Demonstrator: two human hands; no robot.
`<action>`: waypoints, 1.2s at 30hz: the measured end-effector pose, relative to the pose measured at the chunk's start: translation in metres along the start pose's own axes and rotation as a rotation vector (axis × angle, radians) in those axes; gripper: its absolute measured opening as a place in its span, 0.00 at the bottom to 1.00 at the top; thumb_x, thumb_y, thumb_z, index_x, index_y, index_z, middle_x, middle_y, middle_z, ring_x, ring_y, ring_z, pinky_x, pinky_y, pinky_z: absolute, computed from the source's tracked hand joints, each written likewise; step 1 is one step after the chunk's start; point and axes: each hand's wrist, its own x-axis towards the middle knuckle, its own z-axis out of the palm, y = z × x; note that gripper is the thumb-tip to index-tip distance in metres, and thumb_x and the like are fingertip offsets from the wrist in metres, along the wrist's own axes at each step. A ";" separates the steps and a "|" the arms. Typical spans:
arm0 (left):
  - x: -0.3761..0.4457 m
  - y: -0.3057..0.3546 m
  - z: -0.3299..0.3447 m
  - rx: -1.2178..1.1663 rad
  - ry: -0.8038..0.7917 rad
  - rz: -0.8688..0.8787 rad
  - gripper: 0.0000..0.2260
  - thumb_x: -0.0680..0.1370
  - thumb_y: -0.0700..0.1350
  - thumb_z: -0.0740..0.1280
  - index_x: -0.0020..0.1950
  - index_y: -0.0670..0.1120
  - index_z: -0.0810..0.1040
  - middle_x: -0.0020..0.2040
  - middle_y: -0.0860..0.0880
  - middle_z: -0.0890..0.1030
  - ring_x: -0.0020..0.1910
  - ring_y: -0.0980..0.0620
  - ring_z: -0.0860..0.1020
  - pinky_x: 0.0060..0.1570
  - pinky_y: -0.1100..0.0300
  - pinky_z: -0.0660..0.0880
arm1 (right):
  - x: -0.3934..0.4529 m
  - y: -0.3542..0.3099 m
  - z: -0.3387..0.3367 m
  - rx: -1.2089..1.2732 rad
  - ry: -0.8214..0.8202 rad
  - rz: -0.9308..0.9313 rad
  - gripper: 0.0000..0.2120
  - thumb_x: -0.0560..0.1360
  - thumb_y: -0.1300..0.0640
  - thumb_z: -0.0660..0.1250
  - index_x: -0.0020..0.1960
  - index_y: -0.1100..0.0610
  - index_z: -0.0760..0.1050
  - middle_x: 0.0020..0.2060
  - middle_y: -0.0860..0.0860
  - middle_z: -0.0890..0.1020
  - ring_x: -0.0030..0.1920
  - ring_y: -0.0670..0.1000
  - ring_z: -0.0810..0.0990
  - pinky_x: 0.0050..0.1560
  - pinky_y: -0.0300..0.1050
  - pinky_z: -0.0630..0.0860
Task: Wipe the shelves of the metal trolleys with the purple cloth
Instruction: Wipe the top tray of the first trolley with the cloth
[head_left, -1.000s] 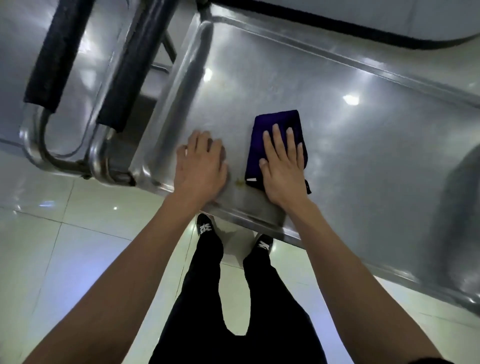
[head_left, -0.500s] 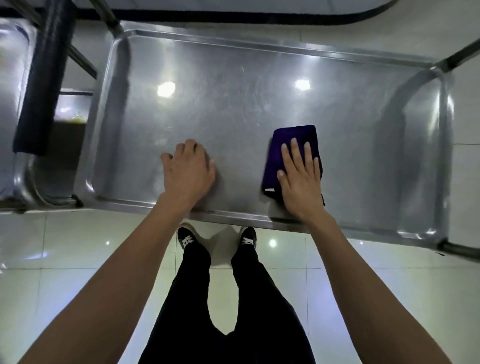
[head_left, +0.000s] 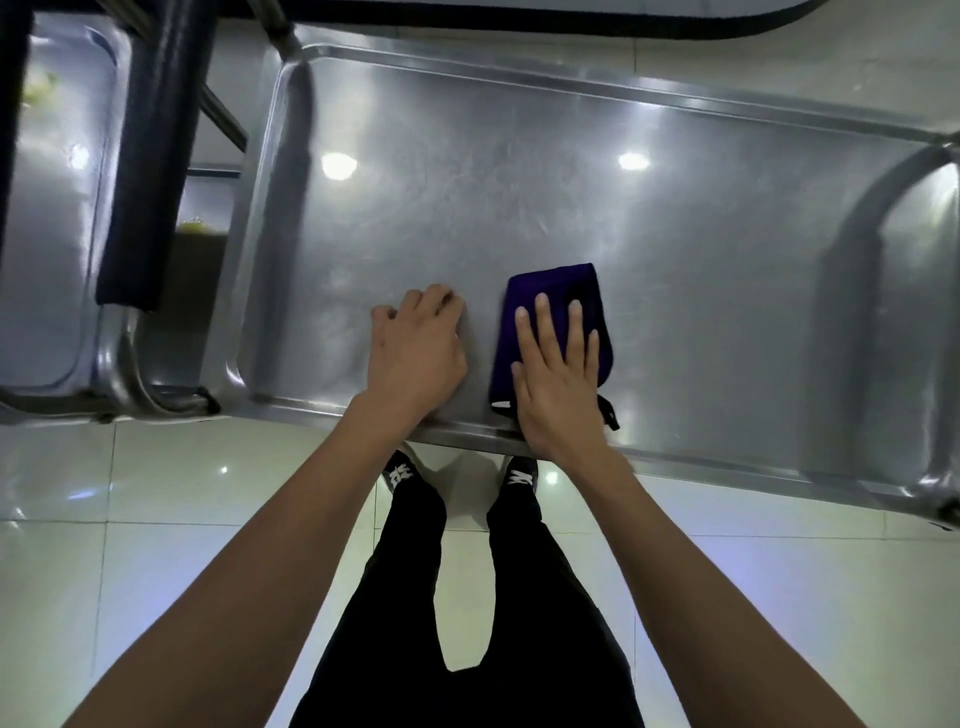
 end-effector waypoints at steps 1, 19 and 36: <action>-0.001 -0.009 -0.002 -0.069 -0.002 0.010 0.19 0.79 0.43 0.62 0.70 0.47 0.73 0.73 0.49 0.70 0.68 0.47 0.70 0.62 0.47 0.67 | 0.002 -0.014 0.004 -0.002 -0.002 -0.004 0.29 0.84 0.49 0.45 0.83 0.53 0.45 0.82 0.52 0.44 0.80 0.60 0.36 0.78 0.65 0.44; -0.111 -0.155 -0.010 -0.194 0.061 -0.236 0.11 0.79 0.41 0.62 0.59 0.43 0.79 0.62 0.46 0.75 0.62 0.46 0.73 0.61 0.48 0.72 | 0.071 -0.195 0.043 -0.006 -0.071 -0.254 0.28 0.84 0.50 0.47 0.83 0.52 0.46 0.82 0.51 0.45 0.81 0.58 0.38 0.78 0.65 0.43; -0.146 -0.147 0.020 -0.062 0.269 -0.283 0.11 0.78 0.45 0.62 0.54 0.44 0.81 0.56 0.49 0.77 0.57 0.48 0.75 0.55 0.50 0.70 | 0.088 -0.211 0.035 0.005 -0.144 -0.529 0.28 0.83 0.52 0.51 0.82 0.52 0.51 0.82 0.49 0.50 0.81 0.55 0.41 0.79 0.60 0.42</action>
